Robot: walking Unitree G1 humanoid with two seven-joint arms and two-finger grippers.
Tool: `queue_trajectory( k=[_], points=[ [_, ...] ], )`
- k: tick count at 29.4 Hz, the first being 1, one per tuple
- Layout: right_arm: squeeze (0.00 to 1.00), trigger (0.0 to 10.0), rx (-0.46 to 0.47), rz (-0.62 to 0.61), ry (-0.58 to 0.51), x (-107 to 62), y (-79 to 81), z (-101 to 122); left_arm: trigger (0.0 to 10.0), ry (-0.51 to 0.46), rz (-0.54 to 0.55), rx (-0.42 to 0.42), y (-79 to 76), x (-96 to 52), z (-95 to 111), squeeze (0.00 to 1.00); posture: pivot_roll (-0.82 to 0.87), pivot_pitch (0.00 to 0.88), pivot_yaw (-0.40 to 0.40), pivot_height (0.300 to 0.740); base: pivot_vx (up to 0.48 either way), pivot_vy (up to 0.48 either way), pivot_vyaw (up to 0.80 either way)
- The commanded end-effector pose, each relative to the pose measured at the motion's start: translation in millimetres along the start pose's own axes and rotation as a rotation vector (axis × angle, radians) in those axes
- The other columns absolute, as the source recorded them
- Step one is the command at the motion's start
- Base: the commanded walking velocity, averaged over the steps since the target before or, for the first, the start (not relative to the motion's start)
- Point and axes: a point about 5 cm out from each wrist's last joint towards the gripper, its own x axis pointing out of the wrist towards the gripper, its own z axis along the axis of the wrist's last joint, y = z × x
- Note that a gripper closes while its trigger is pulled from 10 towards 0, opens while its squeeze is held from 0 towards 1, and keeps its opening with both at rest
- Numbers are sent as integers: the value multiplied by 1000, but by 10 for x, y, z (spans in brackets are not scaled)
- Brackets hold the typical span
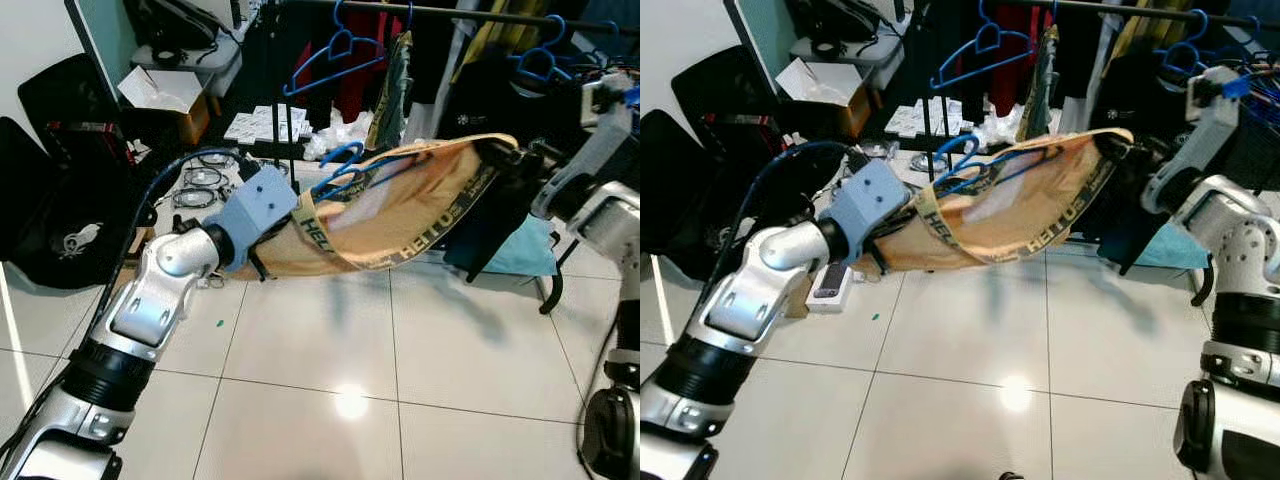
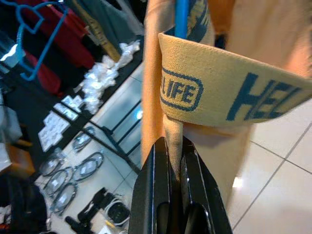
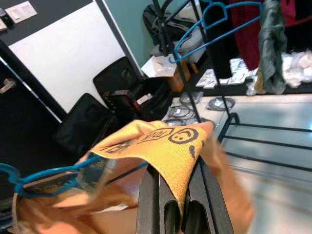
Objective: Hang hanger
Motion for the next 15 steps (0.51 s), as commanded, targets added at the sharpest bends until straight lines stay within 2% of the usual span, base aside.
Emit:
queue_trajectory(
  k=[1, 4, 9, 11, 12, 14, 15],
  points=[
    [0, 0, 7, 26, 17, 110, 94, -77, 10000, -30, -48, -7, -189, 67, 104, 0, -47, 121, 10, 740, 0, 0, 0],
    [0, 0, 15, 39, 23, 150, 137, -110, 10000, -43, -60, -12, -250, 94, 146, 0, -46, 121, 10, 740, 0, 0, 0],
    [0, 0, 33, 81, 44, 266, 273, -215, 10000, -89, -103, -38, -458, 184, 278, 0, -42, 121, 8, 740, 0, 0, 0],
    [0, 0, 33, 81, 44, 266, 273, -215, 10000, -89, -103, -38, -458, 184, 278, 0, -42, 121, 8, 740, 0, 0, 0],
    [0, 0, 32, 94, 60, 298, 312, -264, 10000, -103, -115, -52, -519, 209, 316, 0, -42, 121, 6, 740, 0, 0, 0],
    [0, 0, 32, 94, 60, 298, 312, -264, 10000, -103, -115, -52, -519, 209, 316, 0, -42, 121, 6, 740, 0, 0, 0],
    [0, 0, 36, 108, 72, 324, 351, -307, 10000, -111, -121, -63, -567, 231, 342, 0, -43, 122, 7, 740, 0, 0, 0]
  ],
)
